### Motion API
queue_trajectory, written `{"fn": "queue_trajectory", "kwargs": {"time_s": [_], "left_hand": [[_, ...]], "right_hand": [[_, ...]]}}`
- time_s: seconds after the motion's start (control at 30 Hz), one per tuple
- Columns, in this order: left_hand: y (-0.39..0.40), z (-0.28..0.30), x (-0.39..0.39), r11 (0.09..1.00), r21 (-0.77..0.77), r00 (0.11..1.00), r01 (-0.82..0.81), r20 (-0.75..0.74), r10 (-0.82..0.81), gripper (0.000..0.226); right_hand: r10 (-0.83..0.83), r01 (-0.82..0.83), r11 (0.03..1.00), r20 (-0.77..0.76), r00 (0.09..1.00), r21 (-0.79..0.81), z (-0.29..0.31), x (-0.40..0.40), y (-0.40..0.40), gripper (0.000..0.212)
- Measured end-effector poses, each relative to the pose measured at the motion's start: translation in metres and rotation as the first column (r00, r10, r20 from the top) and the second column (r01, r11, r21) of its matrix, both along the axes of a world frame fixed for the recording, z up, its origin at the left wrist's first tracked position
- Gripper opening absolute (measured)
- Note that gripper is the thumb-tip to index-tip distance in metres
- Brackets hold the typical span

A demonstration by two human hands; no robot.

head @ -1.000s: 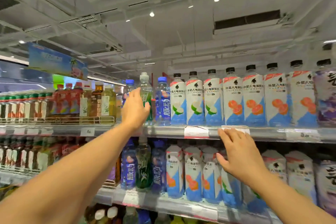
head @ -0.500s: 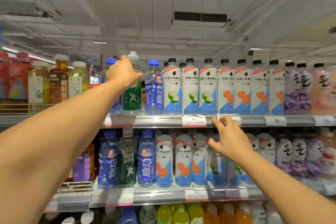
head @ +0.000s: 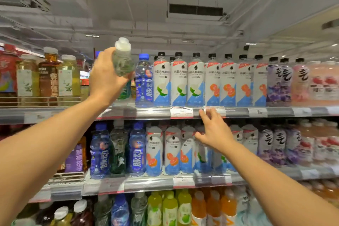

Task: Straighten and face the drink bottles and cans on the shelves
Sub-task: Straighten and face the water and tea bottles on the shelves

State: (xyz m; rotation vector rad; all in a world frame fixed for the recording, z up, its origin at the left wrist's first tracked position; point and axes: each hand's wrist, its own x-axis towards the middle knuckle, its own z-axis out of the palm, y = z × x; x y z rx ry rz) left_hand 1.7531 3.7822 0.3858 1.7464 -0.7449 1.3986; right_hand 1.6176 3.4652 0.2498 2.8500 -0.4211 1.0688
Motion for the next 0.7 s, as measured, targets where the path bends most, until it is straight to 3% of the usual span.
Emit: {"fn": "queue_trajectory", "kwargs": {"time_s": [0.1,0.2,0.3,0.37,0.5,0.7], "left_hand": [[-0.001,-0.014,-0.028,0.997,-0.032,0.996,0.073,0.056,-0.071,0.076],[-0.009,-0.03,-0.061,0.991,-0.056,0.993,0.12,0.006,-0.12,0.075],[-0.022,-0.053,-0.093,0.985,-0.024,0.979,0.17,-0.107,-0.171,0.073],[-0.028,-0.071,-0.115,0.977,0.004,0.959,0.215,-0.189,-0.211,0.071],[-0.033,-0.111,-0.146,0.938,-0.039,0.886,0.344,-0.317,-0.339,0.061],[-0.027,-0.171,-0.161,0.937,-0.098,0.821,0.334,-0.459,-0.34,0.061]], "right_hand": [[0.095,-0.088,0.989,-0.053,0.994,0.121,0.005,-0.011,0.003,0.091],[0.257,-0.273,0.923,0.093,0.962,0.27,0.011,-0.029,0.021,0.076],[0.494,-0.582,0.728,0.311,0.812,0.362,0.009,-0.05,0.055,0.06],[0.574,-0.704,0.594,0.409,0.71,0.389,0.004,-0.062,0.077,0.058],[0.658,-0.779,0.442,0.429,0.619,0.445,-0.009,-0.073,0.1,0.071],[0.707,-0.774,0.312,0.409,0.577,0.552,-0.06,-0.066,0.125,0.088]]}}
